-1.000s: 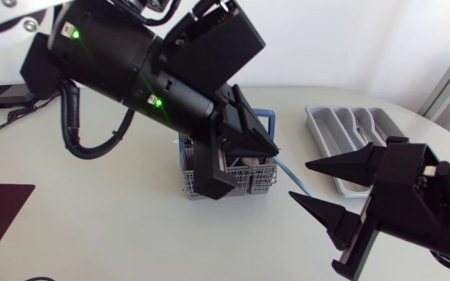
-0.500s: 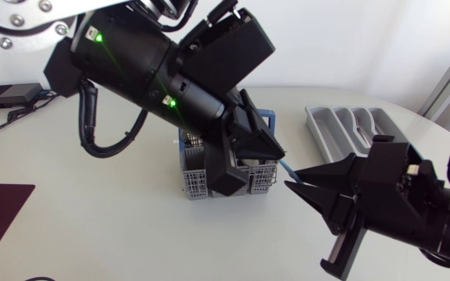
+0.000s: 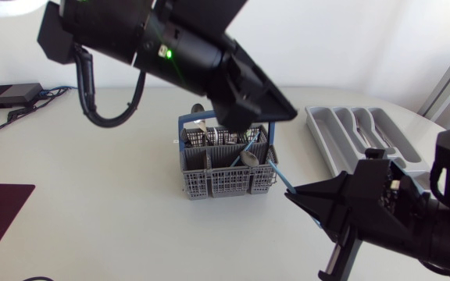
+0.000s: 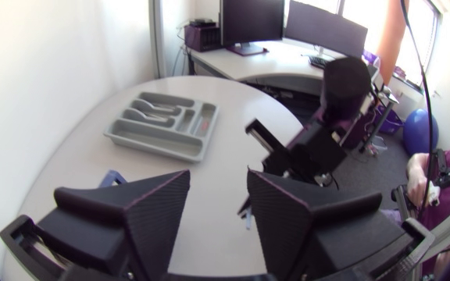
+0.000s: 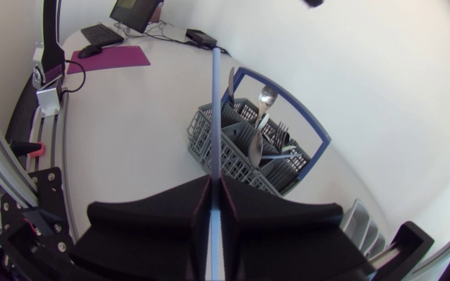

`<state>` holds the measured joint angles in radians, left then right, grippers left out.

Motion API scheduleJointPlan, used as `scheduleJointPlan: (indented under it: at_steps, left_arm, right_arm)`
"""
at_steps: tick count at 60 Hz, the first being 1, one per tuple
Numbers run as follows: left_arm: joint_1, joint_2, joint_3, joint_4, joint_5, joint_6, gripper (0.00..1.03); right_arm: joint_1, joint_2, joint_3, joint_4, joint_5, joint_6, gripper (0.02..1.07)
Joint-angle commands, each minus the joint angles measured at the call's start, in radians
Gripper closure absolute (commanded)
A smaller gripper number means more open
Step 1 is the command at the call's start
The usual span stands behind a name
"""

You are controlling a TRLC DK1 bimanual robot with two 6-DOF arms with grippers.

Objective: Sort the cutlery from the basket into the organizer compartments.

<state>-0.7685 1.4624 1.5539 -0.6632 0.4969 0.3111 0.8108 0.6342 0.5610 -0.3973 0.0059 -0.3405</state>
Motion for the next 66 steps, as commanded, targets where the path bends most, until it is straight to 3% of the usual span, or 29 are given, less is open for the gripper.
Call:
scheduleJointPlan:
  at_steps: [1,8,15,21,35,48,66]
  left_arm:
    - [0.057,-0.027,0.055,0.065,0.003,-0.099,0.23]
    - [0.106,-0.030,0.094,0.080,0.002,-0.110,0.23]
    - [0.143,-0.020,0.100,0.034,-0.020,-0.029,0.23]
    - [0.129,-0.011,0.078,-0.030,-0.086,0.102,0.23]
    - [0.097,-0.050,-0.084,-0.018,-0.199,0.256,0.23]
    - [0.077,-0.123,-0.299,0.125,-0.282,0.296,0.23]
    - [0.037,-0.223,-0.511,0.281,-0.362,0.318,0.23]
  right_arm:
    - [-0.002,-0.027,-0.026,-0.026,0.012,0.018,1.01]
    - [-0.070,-0.067,-0.019,-0.067,0.017,0.015,1.01]
    - [-0.210,-0.074,-0.016,-0.081,0.009,-0.020,1.01]
    - [-0.371,-0.024,-0.013,-0.055,-0.038,-0.046,1.01]
    - [-0.670,0.225,0.039,0.083,-0.122,-0.040,1.01]
    - [-0.840,0.568,0.172,0.195,-0.136,0.034,1.01]
    - [-0.878,0.900,0.373,0.216,-0.075,0.156,1.01]
